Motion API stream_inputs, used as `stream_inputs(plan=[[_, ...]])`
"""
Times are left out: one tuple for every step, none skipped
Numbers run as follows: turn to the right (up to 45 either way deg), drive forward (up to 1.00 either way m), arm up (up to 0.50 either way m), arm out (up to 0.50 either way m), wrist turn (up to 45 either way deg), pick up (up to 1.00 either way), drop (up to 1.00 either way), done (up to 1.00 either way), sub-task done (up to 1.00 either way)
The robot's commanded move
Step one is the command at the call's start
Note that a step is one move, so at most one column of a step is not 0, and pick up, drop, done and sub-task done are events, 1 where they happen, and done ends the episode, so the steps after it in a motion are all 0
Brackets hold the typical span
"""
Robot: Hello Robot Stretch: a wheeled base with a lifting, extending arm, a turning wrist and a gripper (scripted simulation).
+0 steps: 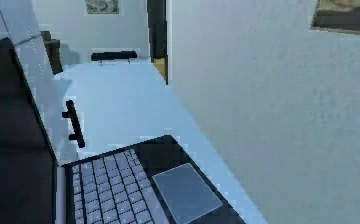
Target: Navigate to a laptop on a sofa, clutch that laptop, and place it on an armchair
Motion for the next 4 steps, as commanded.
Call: stream_inputs(plan=[[0.0,1.0,0.0,0.0,0.0,0.0,0.0,0.0,0.0],[-12.0,0.0,0.0,0.0,0.0,0.0,0.0,0.0,0.0],[0.0,0.25,0.0,0.0,0.0,0.0,0.0,0.0,0.0],[-45.0,0.0,0.0,0.0,0.0,0.0,0.0,0.0,0.0]])
